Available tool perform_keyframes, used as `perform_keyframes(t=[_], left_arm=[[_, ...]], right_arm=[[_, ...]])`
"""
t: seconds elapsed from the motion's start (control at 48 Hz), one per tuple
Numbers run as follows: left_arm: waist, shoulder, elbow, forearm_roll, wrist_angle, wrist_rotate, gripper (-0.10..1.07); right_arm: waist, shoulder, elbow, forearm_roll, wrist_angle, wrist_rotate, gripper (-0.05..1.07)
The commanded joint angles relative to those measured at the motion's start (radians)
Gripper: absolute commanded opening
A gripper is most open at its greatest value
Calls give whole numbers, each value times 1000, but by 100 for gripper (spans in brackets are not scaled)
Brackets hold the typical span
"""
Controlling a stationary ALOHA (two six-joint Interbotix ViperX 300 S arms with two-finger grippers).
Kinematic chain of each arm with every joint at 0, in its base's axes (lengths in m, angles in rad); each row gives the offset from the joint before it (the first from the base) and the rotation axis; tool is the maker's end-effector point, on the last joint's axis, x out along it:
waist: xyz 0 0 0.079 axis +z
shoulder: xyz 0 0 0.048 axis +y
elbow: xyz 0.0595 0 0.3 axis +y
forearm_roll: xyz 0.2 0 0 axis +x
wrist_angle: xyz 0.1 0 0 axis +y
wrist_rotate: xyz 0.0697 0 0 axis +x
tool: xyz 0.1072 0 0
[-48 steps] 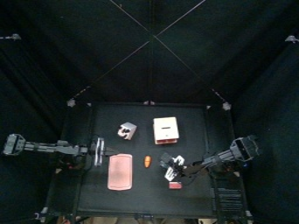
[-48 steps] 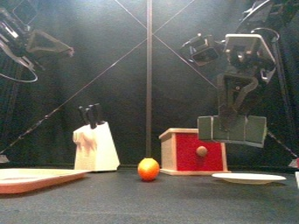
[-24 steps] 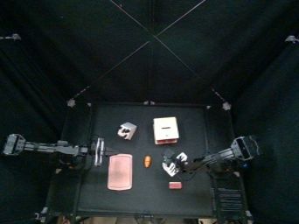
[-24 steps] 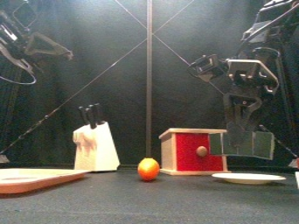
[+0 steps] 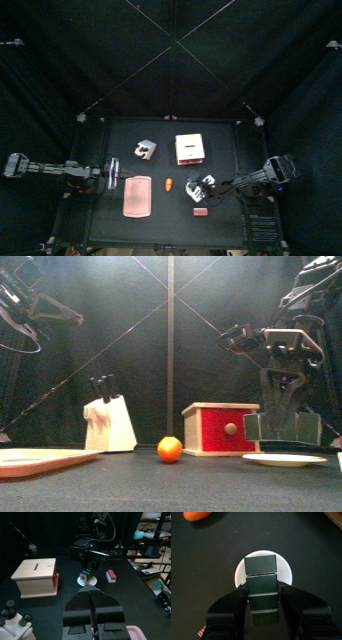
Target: Put sushi roll on small plate
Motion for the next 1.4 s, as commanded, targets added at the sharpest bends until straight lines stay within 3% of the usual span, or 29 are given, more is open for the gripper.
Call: perform_keyframes(t=[0.0,0.271,1.375], left_arm=[[0,2,-14,-2,-9,2,-2],[-2,2,-12,-2,-9,0,-2],[0,2,-12,-2,-9,3,-2]], right_arm=[[-3,-9,-11,2,-3,2,80],[-5,0,-18,2,2,2,99],[-6,-5,-21,2,8,-2,99]])
